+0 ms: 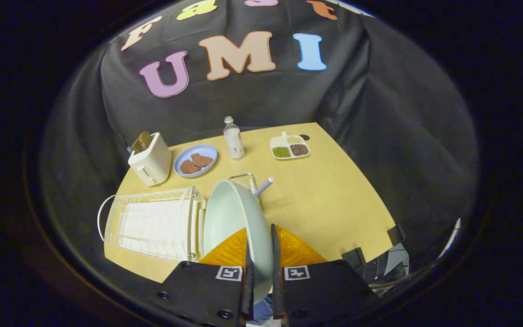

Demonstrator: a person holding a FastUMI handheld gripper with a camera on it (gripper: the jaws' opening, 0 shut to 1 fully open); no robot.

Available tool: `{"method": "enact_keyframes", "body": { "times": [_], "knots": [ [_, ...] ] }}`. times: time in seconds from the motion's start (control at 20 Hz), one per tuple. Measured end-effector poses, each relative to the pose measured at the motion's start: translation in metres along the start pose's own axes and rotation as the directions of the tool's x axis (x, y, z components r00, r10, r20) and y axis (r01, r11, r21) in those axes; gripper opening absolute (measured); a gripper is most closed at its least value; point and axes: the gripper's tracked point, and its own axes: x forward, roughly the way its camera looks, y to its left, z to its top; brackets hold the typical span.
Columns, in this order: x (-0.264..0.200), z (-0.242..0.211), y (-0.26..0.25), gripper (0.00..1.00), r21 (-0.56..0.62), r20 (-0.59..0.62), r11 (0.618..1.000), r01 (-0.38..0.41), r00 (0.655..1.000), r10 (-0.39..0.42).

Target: Take the plate from the dish rack, then take the spoon from the basket and place it into the plate.

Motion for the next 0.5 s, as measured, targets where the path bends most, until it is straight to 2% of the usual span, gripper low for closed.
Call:
{"method": "enact_keyframes", "body": {
  "times": [0.3, 0.5],
  "knots": [
    [0.059, -0.07, -0.035, 0.19, 0.114, -0.097, 0.992, -0.06, 0.993, 0.071],
    [0.101, -0.102, -0.041, 0.19, 0.253, -0.14, 0.959, -0.127, 0.976, 0.167]
  ]
}}
